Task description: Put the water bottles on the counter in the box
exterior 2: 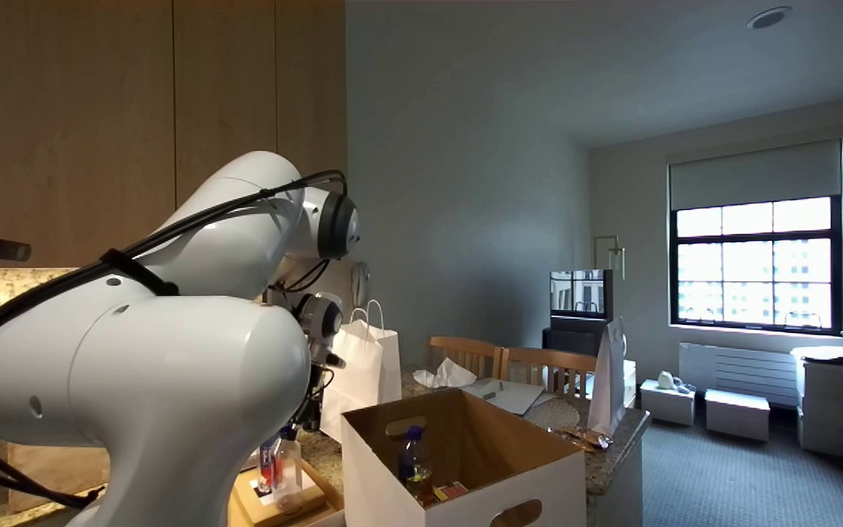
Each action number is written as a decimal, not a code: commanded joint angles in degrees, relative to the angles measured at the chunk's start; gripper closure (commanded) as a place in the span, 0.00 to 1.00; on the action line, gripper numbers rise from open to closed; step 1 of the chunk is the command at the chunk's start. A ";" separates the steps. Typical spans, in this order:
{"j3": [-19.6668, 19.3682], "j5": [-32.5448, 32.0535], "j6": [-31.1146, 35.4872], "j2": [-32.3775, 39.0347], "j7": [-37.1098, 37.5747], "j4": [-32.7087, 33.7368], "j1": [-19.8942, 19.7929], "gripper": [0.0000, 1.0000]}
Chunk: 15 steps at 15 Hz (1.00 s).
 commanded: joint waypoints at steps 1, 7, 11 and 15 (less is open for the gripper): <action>-0.03 1.67 -1.41 -1.15 -1.40 -0.96 -0.31 0.85; -0.53 2.40 -1.82 -5.75 0.59 -4.24 -1.09 0.84; 0.19 5.32 -3.67 -15.30 -0.24 -9.56 -3.90 0.84; -0.50 8.49 -6.19 -25.07 1.50 -11.53 -6.37 0.84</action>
